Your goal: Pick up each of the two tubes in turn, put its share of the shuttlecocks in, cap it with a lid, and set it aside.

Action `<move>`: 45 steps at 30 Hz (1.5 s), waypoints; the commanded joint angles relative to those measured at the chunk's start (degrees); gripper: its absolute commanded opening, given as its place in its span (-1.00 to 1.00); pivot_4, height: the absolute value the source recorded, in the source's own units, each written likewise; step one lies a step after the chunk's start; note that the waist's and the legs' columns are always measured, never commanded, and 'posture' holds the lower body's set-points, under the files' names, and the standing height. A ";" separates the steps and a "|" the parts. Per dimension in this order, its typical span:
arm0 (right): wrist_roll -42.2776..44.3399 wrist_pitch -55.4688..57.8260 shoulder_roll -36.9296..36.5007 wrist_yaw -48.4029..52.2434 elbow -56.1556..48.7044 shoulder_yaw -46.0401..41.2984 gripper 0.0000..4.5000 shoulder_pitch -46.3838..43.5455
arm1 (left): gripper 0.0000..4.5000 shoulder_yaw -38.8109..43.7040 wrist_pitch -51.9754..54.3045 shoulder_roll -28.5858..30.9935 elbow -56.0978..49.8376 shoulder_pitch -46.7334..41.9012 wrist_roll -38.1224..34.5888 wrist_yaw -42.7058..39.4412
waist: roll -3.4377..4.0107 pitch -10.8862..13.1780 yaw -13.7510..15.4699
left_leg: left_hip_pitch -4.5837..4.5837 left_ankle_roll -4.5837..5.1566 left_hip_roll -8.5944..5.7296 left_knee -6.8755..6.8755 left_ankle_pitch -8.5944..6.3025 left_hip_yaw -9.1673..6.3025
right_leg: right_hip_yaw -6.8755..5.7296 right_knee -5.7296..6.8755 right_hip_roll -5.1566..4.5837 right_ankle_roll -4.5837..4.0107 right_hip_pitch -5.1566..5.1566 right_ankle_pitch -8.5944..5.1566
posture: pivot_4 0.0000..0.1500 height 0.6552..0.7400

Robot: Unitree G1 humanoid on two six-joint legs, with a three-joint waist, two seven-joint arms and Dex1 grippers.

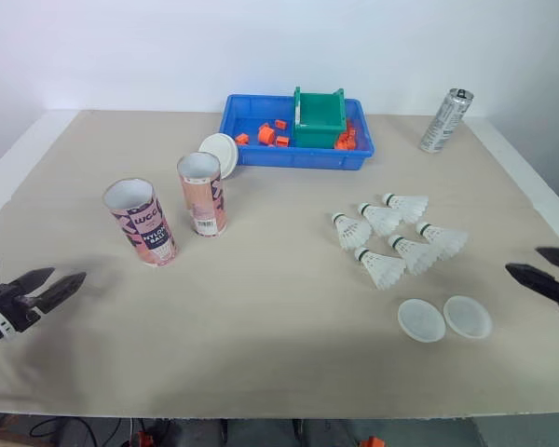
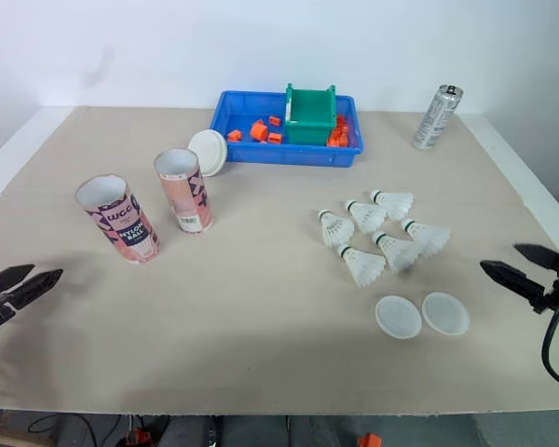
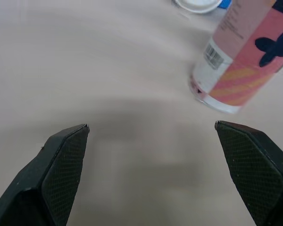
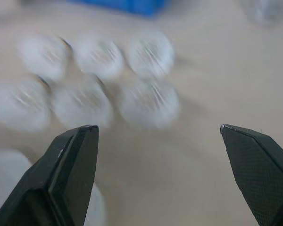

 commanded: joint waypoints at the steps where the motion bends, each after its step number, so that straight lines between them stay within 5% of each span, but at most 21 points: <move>1: 5.99 4.57 0.58 -0.99 -13.18 -1.97 0.97 -0.26 | 1.00 -2.05 -8.61 -0.98 -1.62 -0.21 3.41 -2.37 | -0.02 -0.01 0.08 | 0.00 0.00 0.00 0.00 0.00 0.00 | 0.00 0.00 0.00 0.01 0.00 -0.01 | 1.00 0.90; 8: 12.27 12.02 5.87 -8.37 -36.24 11.28 0.97 -5.30 | 1.00 -9.45 -16.76 -2.94 -2.63 -4.25 7.67 -4.47 | -0.12 -0.05 0.29 | -0.06 0.00 0.14 0.03 0.00 -0.02 | 0.00 0.00 0.11 -0.01 -0.04 0.07 | 1.00 0.90; 15: 6.44 11.13 11.47 -14.13 -42.26 24.23 0.97 -8.50 | 1.00 -13.34 -22.34 -5.10 5.56 -11.93 10.51 -4.02 | -0.18 -0.08 0.77 | -0.20 0.02 0.26 0.07 0.01 -0.01 | 0.00 0.00 0.25 -0.03 -0.17 0.13 | 1.00 0.90; 28: 9.01 13.80 17.38 -19.54 -48.77 29.67 0.97 -13.37 | 1.00 -19.12 -29.25 -7.05 21.07 -25.65 13.78 -8.40 | -0.18 -0.08 1.70 | -0.31 0.04 0.85 0.12 0.03 -0.18 | -0.02 0.01 1.02 0.00 -0.32 0.54 | 1.00 0.90; 45: 7.61 13.64 20.96 -25.11 -53.15 32.03 0.97 -9.34 | 1.00 -22.45 -38.11 -11.99 42.62 -42.49 18.41 -10.15 | -0.18 -0.08 1.79 | -0.47 0.07 0.89 0.14 0.05 -0.53 | -0.06 0.05 1.26 -0.02 -0.34 0.53 | 1.00 0.90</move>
